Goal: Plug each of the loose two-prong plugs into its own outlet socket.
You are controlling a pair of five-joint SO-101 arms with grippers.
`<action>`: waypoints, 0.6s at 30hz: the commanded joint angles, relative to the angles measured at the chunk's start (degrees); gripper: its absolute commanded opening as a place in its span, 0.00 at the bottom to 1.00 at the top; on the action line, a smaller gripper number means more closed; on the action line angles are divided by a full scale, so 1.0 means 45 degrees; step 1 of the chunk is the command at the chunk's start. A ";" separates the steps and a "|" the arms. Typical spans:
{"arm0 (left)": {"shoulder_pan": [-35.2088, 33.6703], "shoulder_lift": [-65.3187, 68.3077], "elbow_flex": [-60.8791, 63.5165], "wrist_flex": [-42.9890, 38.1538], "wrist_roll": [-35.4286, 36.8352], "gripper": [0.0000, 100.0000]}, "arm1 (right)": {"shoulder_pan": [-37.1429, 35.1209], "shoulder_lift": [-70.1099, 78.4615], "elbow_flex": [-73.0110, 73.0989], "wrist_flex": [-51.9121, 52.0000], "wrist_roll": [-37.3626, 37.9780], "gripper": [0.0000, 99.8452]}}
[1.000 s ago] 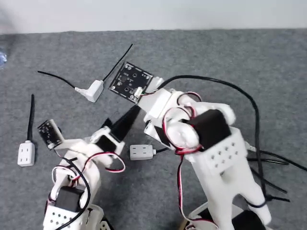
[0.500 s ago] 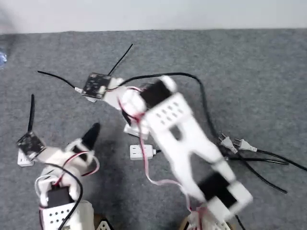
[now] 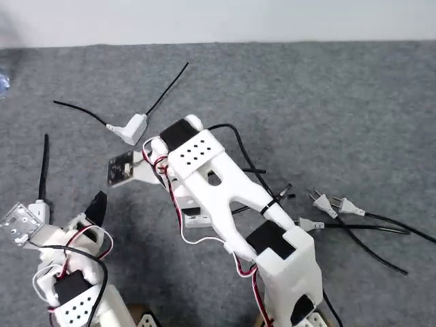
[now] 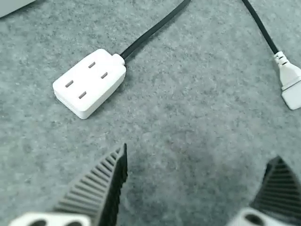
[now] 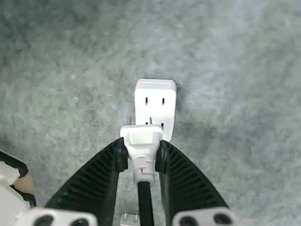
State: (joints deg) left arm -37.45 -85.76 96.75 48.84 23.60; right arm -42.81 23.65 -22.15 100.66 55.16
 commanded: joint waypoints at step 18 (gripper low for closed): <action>0.0313 -0.0098 -0.0049 -0.0293 -0.0176 0.42 | 0.0303 -0.1807 0.1348 -0.1827 0.0391 0.01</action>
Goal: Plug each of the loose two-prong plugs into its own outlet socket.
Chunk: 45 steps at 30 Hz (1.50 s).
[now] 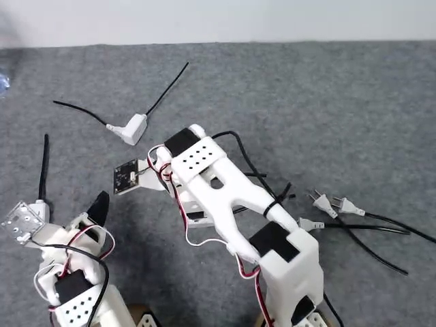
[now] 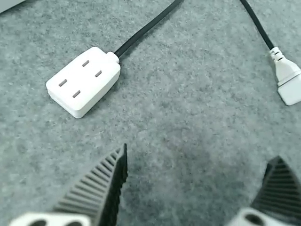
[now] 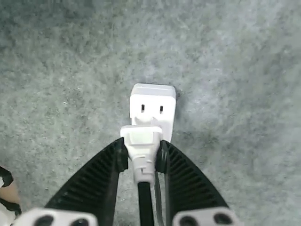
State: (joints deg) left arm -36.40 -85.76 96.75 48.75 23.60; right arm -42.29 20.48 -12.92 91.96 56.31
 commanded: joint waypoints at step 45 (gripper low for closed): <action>0.0078 -0.0098 -0.0049 -0.0274 -0.0176 0.42 | -0.0615 0.2081 0.0664 -0.2276 -0.0879 0.01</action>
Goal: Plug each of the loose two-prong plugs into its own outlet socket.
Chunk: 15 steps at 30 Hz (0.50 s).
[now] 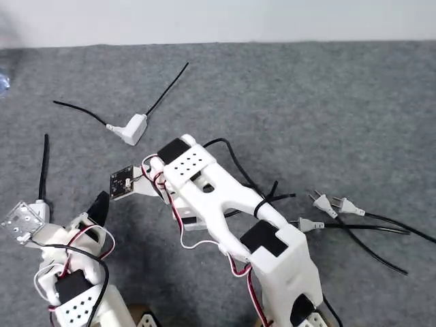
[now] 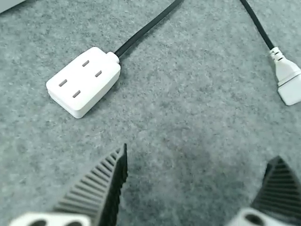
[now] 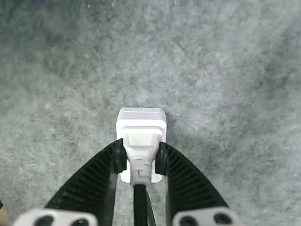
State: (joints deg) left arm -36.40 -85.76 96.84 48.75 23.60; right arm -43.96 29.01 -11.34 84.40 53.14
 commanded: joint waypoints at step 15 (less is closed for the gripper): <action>0.0078 -0.0098 -0.0107 -0.0352 -0.0195 0.42 | -0.0303 -0.7179 0.0234 0.1241 -0.0059 0.40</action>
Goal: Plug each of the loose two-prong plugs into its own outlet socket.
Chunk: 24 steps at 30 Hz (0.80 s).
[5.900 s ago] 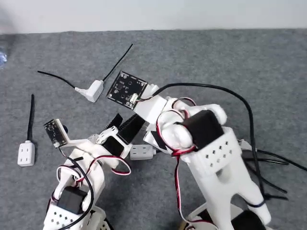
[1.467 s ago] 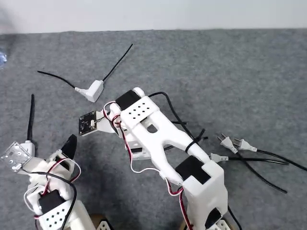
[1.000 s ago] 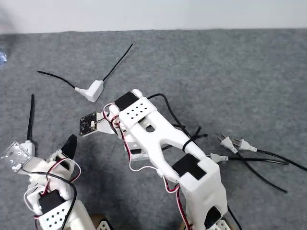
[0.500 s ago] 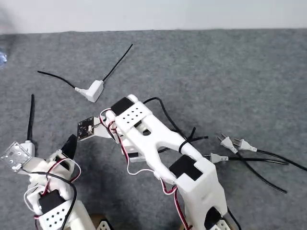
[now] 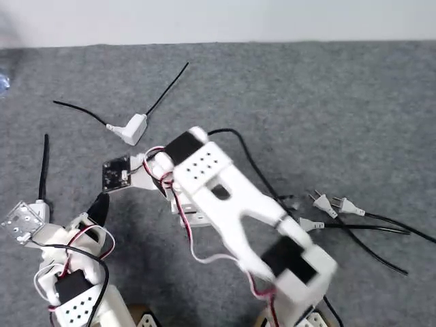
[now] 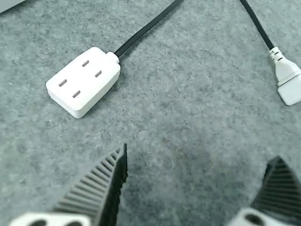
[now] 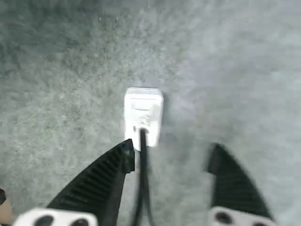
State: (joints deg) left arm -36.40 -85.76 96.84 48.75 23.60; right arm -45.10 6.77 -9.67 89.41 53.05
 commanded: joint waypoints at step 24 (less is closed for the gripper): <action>0.5158 0.0039 -0.4405 0.1700 -0.9729 0.42 | 1.1204 -0.6945 0.5255 -0.1983 -0.7482 0.40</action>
State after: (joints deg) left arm -31.12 -85.67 81.89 51.30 2.77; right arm 1.76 -22.86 2.02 86.68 20.70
